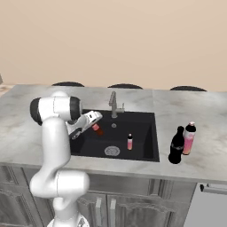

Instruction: Place the large bottle from the dining counter next to the other large bottle outside the sink, and place the small bottle from the dining counter next to the other small bottle inside the sink.

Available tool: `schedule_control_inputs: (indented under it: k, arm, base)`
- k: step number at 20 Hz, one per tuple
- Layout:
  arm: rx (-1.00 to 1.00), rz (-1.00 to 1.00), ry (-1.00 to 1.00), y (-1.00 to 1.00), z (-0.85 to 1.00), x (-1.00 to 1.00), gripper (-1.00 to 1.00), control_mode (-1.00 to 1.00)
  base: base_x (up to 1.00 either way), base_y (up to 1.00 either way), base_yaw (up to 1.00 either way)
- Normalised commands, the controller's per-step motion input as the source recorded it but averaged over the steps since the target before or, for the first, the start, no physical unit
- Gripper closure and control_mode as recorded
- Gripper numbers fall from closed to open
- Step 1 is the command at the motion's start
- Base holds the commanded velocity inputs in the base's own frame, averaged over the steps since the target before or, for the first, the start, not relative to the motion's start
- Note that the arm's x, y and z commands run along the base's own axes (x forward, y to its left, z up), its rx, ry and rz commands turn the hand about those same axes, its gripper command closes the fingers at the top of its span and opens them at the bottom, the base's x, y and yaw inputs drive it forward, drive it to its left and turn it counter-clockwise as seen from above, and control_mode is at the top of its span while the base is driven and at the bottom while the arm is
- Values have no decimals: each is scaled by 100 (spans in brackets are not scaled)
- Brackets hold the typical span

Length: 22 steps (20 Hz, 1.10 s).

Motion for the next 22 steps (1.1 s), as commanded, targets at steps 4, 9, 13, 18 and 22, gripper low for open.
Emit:
schedule_control_inputs:
  k: [4, 9, 13, 18, 22]
  arm:
    - [0, 0, 0, 0, -10, -2, 100, -100]
    - [0, 0, 0, 0, -2, -5, 100, -100]
    - [5, 0, 0, 0, -1, -7, 100, -100]
    - [16, 1, 0, -1, -4, -12, 100, -100]
    - [21, 4, 0, -16, -8, -13, 100, -100]
  base:
    - [0, 0, 0]
    - [0, 0, 0]
    - [0, 0, 0]
    - [0, 0, 0]
    - [0, 0, 0]
